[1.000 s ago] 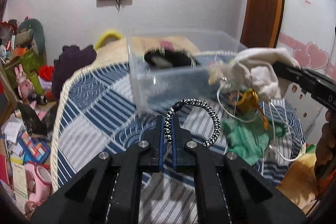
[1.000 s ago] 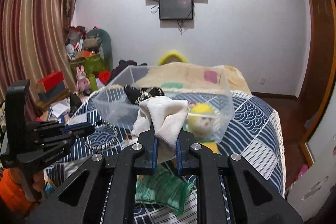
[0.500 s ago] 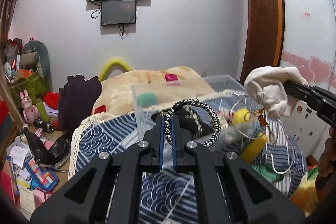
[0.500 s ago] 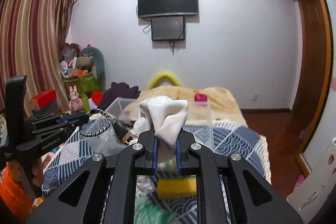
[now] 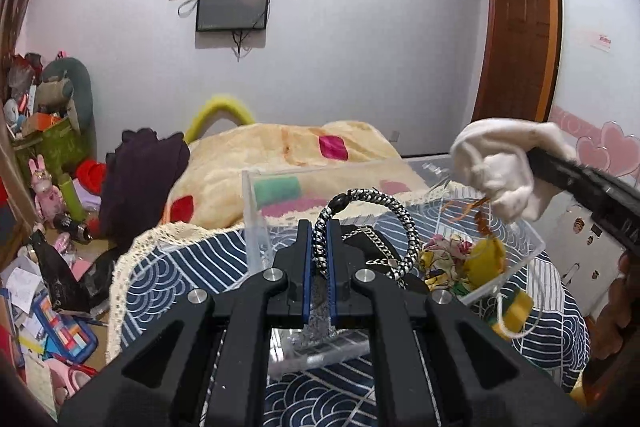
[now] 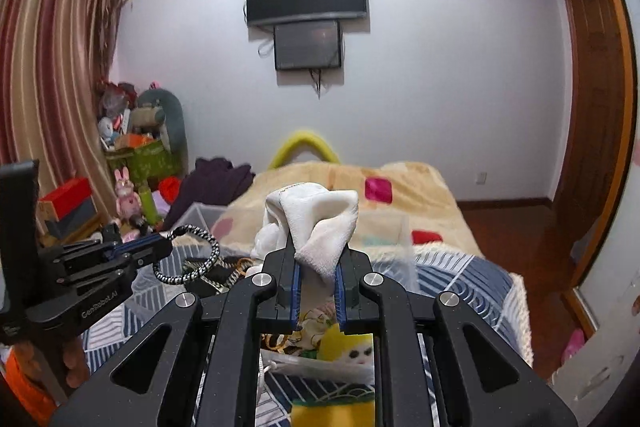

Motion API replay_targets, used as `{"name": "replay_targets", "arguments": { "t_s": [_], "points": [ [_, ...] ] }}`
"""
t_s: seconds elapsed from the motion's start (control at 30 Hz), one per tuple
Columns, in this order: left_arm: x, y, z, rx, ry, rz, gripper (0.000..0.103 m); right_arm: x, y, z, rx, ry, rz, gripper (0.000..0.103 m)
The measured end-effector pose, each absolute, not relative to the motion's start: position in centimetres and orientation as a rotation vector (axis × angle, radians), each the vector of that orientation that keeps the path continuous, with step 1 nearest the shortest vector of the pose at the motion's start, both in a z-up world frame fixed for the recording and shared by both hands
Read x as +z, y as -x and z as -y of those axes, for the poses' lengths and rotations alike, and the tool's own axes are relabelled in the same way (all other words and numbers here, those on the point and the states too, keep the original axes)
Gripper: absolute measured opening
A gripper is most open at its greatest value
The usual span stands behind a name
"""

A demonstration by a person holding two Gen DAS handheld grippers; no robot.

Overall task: Organize soft objects
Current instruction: 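Release the white cap and bracelet into the clear box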

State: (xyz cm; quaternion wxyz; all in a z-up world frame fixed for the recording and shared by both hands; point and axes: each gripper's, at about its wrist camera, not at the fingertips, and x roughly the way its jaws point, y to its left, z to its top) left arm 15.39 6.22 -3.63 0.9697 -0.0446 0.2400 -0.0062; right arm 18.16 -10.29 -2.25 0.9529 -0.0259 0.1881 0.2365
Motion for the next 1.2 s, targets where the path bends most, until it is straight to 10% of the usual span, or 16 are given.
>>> {"name": "replay_targets", "arguments": {
  "t_s": [0.43,0.57,0.67,0.93,1.2],
  "points": [
    [-6.2,-17.4,-5.0,-0.042,0.036,-0.568,0.006,-5.9,-20.1,9.0,0.506,0.117,-0.559,0.012],
    [-6.1,-17.3,-5.3,-0.057,0.053,-0.583,0.010,-6.1,-19.9,9.4,0.517,0.130,-0.582,0.026],
    [-6.0,-16.8,-5.3,-0.066,0.055,-0.584,0.025,-5.7,-19.1,10.5,0.511,0.107,-0.560,0.051],
    [-4.9,-14.1,-4.5,-0.086,0.055,-0.522,0.066,-3.9,-16.7,13.7,0.463,0.077,-0.483,0.074],
    [-5.4,-11.0,-3.0,-0.122,0.046,-0.519,0.087,-5.6,-15.0,14.0,0.460,0.108,-0.530,0.077]
  ]
}}
